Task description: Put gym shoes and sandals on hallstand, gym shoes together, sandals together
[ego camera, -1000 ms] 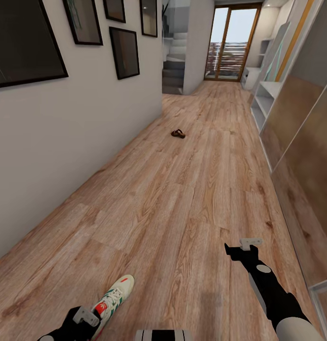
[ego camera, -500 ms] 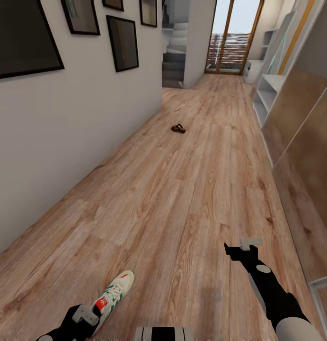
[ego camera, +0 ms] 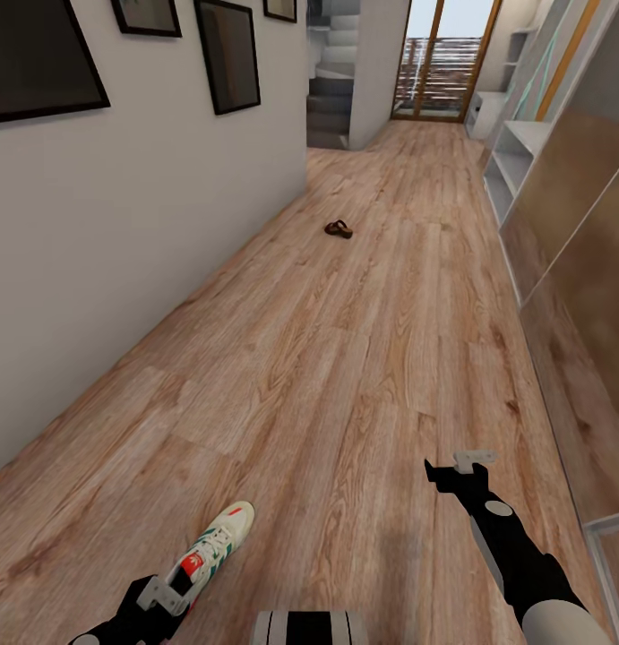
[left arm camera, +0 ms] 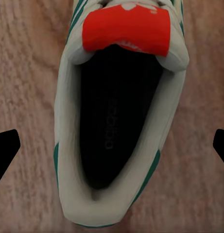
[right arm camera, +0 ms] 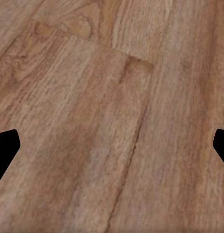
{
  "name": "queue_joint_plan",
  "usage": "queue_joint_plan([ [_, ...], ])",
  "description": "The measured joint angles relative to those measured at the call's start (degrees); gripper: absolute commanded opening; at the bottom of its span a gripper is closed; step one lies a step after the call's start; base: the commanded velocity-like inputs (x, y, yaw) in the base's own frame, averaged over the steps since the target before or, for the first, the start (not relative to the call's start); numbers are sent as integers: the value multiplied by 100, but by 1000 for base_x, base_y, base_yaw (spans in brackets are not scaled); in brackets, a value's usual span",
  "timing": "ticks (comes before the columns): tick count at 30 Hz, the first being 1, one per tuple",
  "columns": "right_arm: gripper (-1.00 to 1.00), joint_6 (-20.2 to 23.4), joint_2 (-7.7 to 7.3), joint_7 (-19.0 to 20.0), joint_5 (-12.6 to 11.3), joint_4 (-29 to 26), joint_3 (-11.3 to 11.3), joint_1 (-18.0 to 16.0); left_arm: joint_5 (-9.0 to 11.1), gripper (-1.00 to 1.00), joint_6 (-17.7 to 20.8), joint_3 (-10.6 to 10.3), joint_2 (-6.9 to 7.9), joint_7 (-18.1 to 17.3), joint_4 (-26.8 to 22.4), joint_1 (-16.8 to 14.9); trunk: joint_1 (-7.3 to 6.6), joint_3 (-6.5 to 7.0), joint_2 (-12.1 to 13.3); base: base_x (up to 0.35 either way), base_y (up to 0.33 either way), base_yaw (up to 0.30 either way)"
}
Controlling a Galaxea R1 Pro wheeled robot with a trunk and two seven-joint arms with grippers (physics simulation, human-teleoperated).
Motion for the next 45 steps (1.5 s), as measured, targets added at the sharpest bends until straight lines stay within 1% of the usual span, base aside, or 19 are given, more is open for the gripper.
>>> queue_joint_plan([
  [5,100,-2,0,0,0,-1,0,-2,-3,100,-6,0,6,2,6,1,0,-3,0,0,0,0],
  [11,100,-2,0,0,0,-1,0,0,0,100,-9,-1,30,2,8,1,16,-155,-8,0,0,0],
  [21,100,-9,0,0,0,-1,0,0,3,100,-11,5,57,8,-11,5,42,-455,-21,0,0,0],
  [25,100,-12,0,0,0,-1,0,-2,4,100,-11,7,68,13,-21,1,41,-486,-21,0,0,0],
  [32,100,-20,6,0,0,-16,0,-1,2,100,-20,8,112,258,-41,-2,41,-494,-22,0,0,0],
  [37,100,-20,8,0,0,-15,0,0,5,100,-21,7,125,321,-43,-2,54,-626,-28,0,0,0],
  [45,100,-20,9,0,0,-18,0,0,8,100,-22,7,125,330,-44,-2,54,-660,-28,0,0,0],
])
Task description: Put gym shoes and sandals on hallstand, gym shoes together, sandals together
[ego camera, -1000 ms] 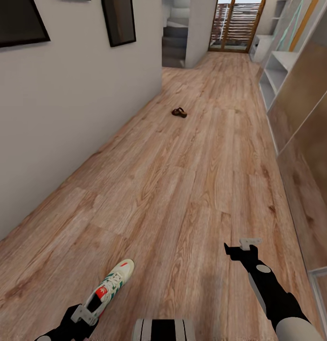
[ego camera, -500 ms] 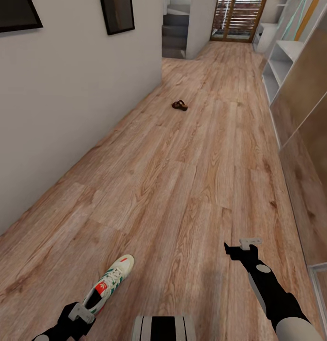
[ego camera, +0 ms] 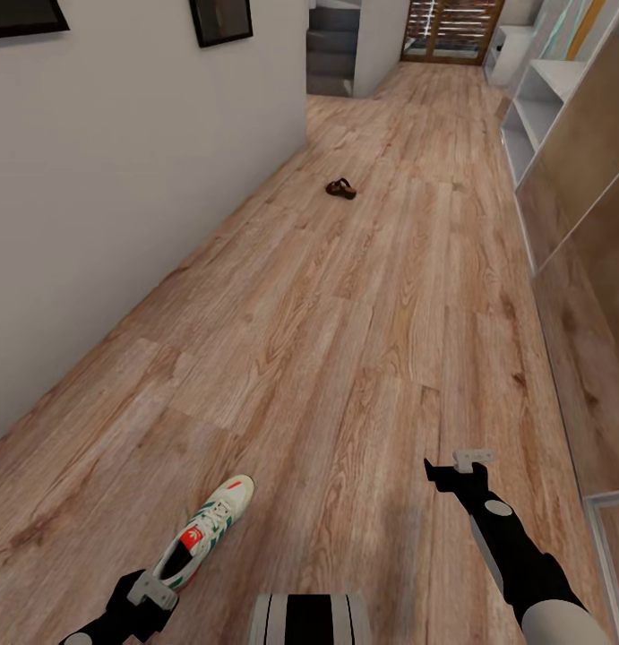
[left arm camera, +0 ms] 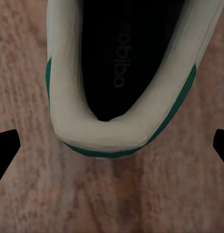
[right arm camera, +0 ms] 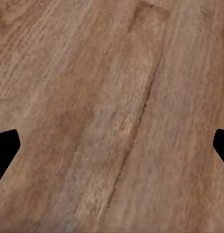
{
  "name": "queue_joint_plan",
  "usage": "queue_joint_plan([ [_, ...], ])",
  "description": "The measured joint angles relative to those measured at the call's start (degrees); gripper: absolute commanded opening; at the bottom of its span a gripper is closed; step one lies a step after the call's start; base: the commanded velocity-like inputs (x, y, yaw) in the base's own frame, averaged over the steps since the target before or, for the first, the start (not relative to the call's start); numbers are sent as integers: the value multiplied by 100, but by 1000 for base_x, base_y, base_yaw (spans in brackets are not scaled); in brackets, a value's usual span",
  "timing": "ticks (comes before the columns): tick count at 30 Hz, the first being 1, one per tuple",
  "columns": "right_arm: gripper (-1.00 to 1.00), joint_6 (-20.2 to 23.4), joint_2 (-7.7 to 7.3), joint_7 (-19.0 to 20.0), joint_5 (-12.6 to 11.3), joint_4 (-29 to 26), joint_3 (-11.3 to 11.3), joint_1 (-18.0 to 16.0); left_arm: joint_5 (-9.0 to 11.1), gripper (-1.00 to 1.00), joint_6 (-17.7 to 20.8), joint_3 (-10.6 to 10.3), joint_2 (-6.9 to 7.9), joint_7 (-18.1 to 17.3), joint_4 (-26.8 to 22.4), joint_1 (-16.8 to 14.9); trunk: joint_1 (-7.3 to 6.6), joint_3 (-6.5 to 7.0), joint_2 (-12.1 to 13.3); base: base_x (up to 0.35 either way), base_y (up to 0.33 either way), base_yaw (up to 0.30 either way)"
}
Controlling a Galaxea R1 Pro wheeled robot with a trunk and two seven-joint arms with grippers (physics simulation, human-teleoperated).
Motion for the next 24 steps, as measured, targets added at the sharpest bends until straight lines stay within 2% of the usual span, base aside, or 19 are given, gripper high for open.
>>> queue_joint_plan([
  [6,100,0,0,0,0,0,0,1,0,100,0,0,-6,1,0,0,0,-2,0,13,0,0],
  [13,100,0,0,0,0,0,0,-2,0,100,0,0,-8,1,0,0,-1,-2,0,157,0,0],
  [24,100,0,0,-1,0,0,0,4,0,100,2,0,-20,1,0,0,0,-2,0,16,0,0],
])
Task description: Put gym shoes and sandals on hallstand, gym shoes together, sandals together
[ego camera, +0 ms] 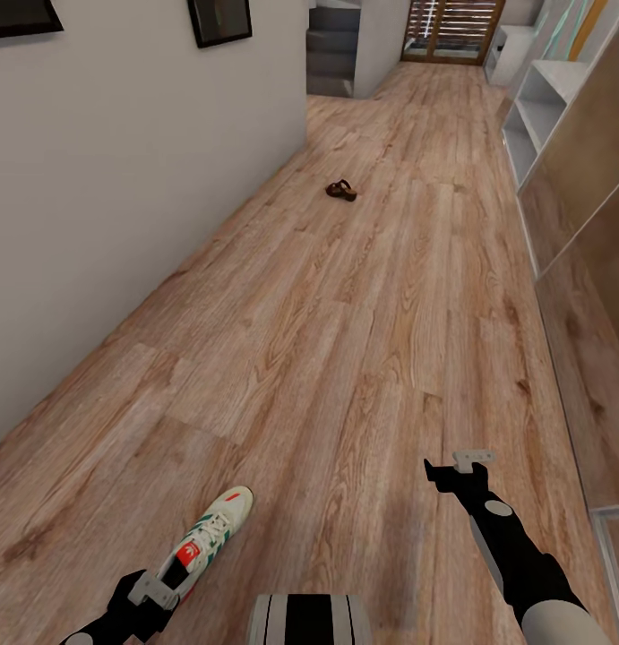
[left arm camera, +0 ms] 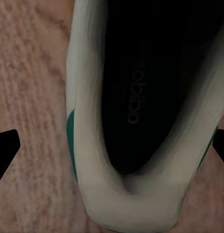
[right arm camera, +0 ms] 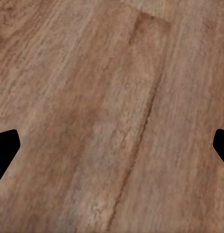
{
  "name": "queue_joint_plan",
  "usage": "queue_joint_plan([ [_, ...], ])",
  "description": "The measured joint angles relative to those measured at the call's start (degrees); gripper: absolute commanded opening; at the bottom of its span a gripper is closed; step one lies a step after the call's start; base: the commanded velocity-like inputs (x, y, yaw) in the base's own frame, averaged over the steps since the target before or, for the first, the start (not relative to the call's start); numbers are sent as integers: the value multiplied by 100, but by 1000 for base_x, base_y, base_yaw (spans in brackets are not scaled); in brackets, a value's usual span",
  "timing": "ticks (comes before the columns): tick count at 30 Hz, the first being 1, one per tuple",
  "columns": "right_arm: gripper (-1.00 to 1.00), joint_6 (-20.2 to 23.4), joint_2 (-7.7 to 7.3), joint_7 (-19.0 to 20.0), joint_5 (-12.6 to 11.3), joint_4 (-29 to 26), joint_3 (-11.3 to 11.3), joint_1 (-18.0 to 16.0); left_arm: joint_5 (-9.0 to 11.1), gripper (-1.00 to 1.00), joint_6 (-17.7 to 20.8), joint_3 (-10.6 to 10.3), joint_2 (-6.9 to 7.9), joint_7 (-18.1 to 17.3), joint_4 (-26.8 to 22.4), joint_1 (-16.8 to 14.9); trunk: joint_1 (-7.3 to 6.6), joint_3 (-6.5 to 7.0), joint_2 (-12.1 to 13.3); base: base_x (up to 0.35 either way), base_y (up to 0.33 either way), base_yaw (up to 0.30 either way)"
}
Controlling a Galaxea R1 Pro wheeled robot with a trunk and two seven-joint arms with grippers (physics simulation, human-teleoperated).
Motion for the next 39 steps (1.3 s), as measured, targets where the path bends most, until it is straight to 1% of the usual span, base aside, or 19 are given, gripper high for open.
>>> queue_joint_plan([
  [7,100,0,0,1,0,0,0,-3,0,100,2,0,-4,0,0,0,0,0,0,0,0,0],
  [14,100,0,0,1,0,0,0,-2,-1,100,3,0,-5,0,0,0,18,-154,-9,0,0,0],
  [27,100,0,0,1,0,0,0,-6,0,100,7,0,-13,0,0,0,18,-155,-9,1,0,0],
  [38,100,0,-1,-1,0,0,-4,-3,-8,100,7,6,-14,7,0,0,18,-155,-9,85,0,0],
  [39,100,0,-1,0,0,0,-5,-3,-8,-100,7,7,-14,7,0,0,18,-155,-9,15,0,0],
])
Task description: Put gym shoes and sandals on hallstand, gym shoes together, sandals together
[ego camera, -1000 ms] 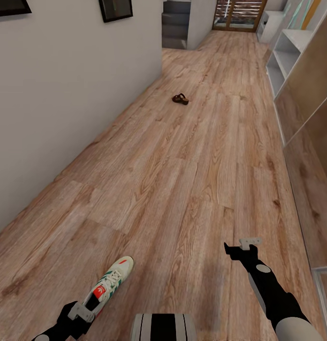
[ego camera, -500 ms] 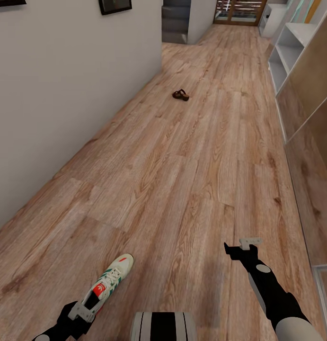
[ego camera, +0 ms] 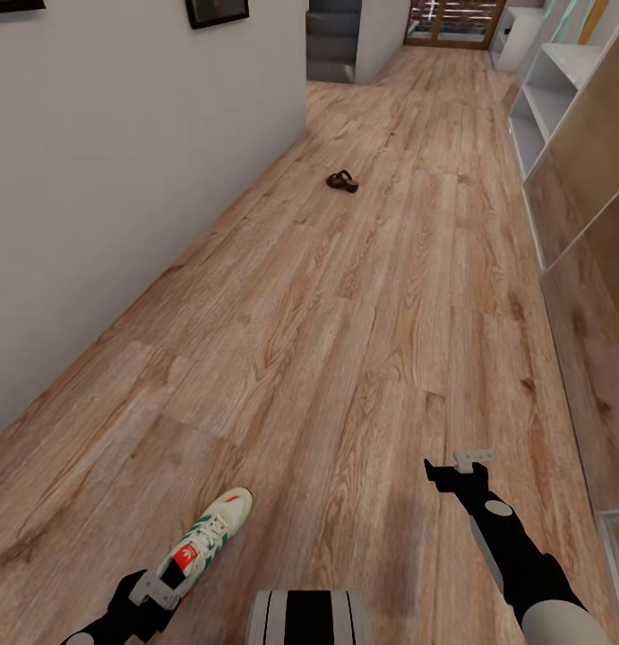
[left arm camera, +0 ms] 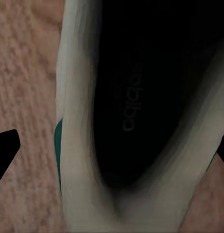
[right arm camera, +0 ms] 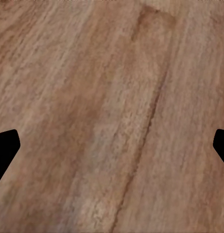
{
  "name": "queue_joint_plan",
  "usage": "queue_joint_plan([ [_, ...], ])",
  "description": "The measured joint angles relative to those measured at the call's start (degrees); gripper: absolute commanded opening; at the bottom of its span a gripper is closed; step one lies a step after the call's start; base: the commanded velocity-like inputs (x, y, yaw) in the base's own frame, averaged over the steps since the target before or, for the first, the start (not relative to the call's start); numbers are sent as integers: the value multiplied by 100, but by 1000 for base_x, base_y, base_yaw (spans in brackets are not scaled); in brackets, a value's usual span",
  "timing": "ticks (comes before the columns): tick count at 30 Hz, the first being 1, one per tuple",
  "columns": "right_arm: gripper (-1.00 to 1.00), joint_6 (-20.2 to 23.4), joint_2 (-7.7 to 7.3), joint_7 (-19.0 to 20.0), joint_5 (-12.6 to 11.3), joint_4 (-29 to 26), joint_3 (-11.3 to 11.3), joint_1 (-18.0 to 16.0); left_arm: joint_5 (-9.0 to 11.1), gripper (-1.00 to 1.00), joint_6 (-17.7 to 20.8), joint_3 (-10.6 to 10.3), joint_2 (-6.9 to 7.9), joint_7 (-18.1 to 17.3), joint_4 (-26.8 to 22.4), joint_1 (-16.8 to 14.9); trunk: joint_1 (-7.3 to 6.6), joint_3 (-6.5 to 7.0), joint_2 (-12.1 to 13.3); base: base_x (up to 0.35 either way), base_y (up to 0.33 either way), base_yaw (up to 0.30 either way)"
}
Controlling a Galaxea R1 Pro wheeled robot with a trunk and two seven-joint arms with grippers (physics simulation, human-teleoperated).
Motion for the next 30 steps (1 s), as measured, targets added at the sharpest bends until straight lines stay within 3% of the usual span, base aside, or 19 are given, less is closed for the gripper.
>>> queue_joint_plan([
  [30,100,9,0,1,0,0,-3,-1,20,-100,0,11,-14,92,0,0,0,0,0,1,0,0],
])
